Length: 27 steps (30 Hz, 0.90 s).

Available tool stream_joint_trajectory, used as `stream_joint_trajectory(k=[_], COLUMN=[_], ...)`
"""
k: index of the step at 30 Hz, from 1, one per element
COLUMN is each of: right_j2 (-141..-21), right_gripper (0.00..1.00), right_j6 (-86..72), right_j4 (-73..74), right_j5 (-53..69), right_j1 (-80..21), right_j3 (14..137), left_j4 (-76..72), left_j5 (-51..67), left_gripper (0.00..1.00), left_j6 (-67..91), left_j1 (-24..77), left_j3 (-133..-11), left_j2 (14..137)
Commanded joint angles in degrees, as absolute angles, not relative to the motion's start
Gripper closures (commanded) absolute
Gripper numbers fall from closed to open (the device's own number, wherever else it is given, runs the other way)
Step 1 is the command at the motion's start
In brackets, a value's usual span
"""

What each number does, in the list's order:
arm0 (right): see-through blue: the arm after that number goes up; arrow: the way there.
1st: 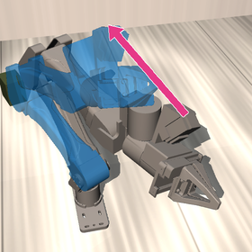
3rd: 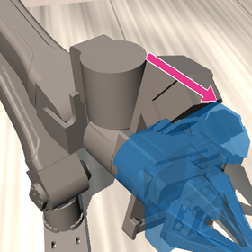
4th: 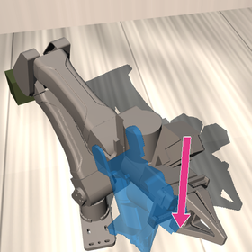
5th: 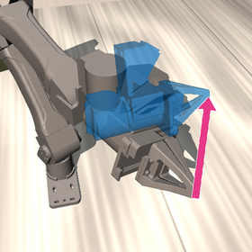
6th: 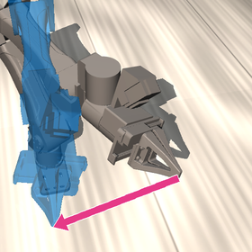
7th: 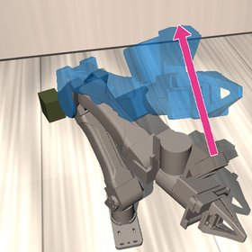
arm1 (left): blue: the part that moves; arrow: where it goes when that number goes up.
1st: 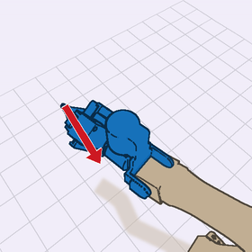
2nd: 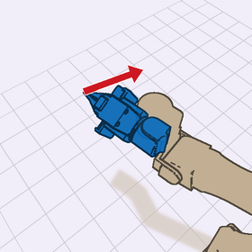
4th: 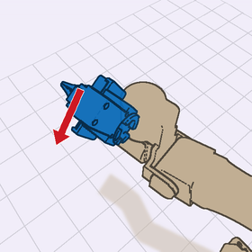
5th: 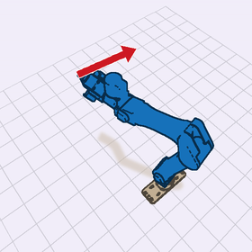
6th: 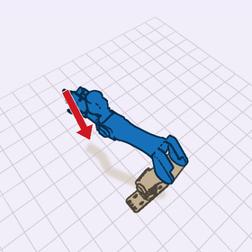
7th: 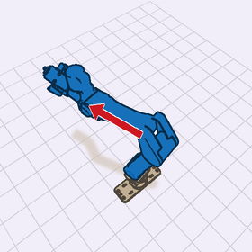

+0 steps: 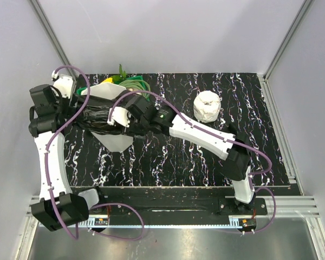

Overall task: Put the trash bags into the trash bin
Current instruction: Place the trash bag in the trash bin.

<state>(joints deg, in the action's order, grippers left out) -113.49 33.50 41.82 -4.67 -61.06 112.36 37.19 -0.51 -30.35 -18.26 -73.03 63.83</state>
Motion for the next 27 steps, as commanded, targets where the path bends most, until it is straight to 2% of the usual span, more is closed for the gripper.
stream_joint_trajectory(k=[1, 2, 6, 17, 27], right_j2=[-113.47, -113.29, -112.85, -117.24, -122.43], right_gripper=[0.29, 0.25, 0.21, 0.10, 0.08], right_j6=[32.17, 31.65, 30.15, 25.75, 25.05], right_j4=[42.18, 42.54, 44.56, 53.78, 55.28], right_j5=[-0.71, -0.18, 3.69, 12.48, 11.95], right_j1=[-59.33, -58.98, -57.75, -52.74, -49.92], right_j3=[116.54, 117.07, 119.96, 135.51, 144.22], left_j4=[31.29, 30.77, 29.80, 26.02, 24.00], left_j5=[3.86, 4.30, 6.15, 7.82, 7.21], left_gripper=[0.18, 0.15, 0.01, 0.01, 0.01], left_j6=[-27.34, -26.72, -25.49, -22.15, -19.34], left_j1=[-18.63, -18.55, -18.54, -18.54, -18.54], left_j3=[-73.39, -73.21, -72.42, -70.40, -72.33], left_j2=[65.65, 66.09, 66.36, 65.75, 64.16])
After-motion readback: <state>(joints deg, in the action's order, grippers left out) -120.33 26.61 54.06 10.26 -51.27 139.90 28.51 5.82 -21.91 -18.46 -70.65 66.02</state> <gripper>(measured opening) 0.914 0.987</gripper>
